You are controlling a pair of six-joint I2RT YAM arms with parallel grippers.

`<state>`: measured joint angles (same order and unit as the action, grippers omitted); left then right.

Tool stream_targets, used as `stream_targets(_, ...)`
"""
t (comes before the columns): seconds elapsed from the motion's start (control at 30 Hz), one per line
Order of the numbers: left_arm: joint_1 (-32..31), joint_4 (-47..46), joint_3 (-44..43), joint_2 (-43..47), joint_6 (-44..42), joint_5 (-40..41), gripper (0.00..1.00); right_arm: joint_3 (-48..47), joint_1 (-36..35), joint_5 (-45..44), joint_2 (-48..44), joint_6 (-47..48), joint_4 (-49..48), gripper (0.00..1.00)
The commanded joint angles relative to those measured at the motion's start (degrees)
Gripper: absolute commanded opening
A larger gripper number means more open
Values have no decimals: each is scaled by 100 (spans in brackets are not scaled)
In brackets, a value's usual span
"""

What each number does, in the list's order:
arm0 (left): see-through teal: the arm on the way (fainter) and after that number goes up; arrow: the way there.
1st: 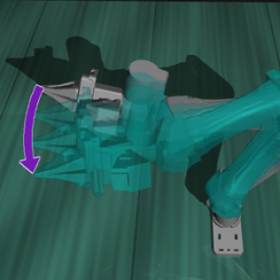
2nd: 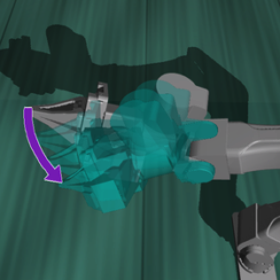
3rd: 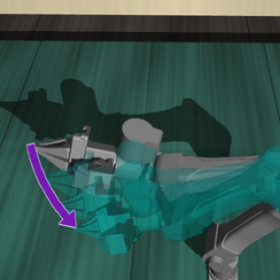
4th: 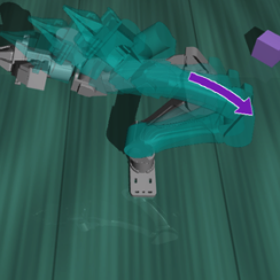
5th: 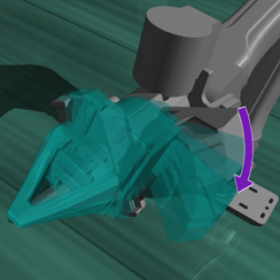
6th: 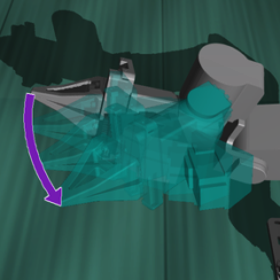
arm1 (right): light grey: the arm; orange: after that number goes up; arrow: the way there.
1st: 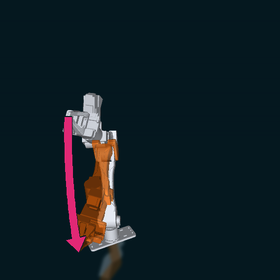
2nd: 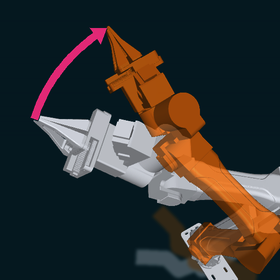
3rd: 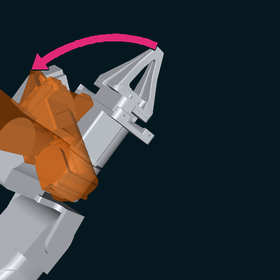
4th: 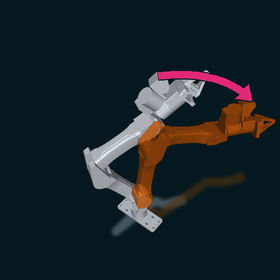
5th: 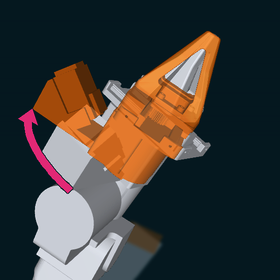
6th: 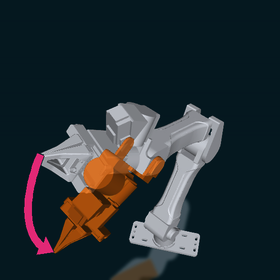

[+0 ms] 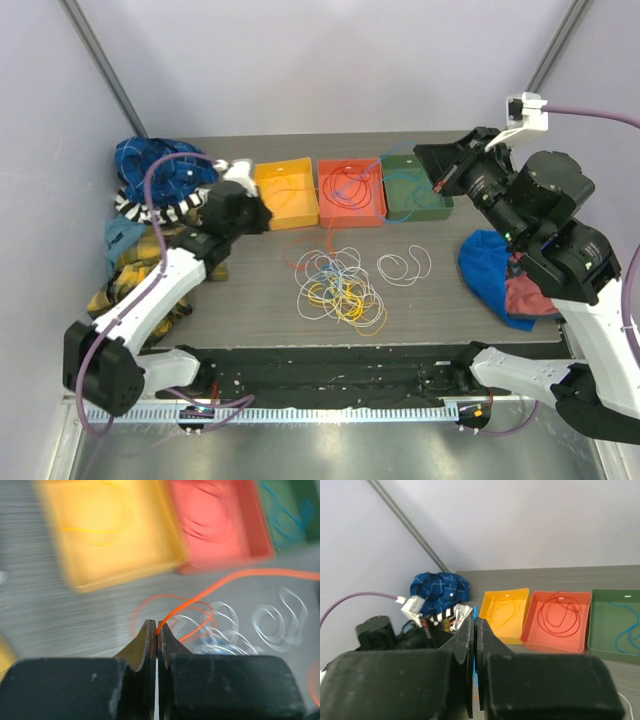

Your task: Untangle the cables

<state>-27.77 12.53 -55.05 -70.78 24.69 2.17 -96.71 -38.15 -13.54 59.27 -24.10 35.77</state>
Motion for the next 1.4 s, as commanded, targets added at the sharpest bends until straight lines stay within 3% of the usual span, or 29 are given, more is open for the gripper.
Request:
stream_targets(0.0, 623, 1171, 64, 381, 238, 651, 0, -471, -26, -623, -38, 291, -97, 1)
stream_targets(0.1, 711, 1856, -111, 320, 405, 1284, 0, -577, -26, -939, -64, 379, -105, 1)
stream_targets(0.33, 808, 2051, -164, 162, 642, 1268, 0, -446, -26, -1168, -11, 467, -131, 1)
stream_targets(0.7, 808, 1981, 99, 706, 827, 469, 0, 143, -8, -2055, 418, 854, -904, 1)
stream_targets(1.0, 808, 2218, 459, 1566, 863, -33, 0, -515, 466, -2671, 1745, 915, -1423, 1)
stream_targets(1.37, 808, 2535, 618, 2103, 678, -59, 0, -709, 1793, -2171, 2994, 520, -1582, 1)
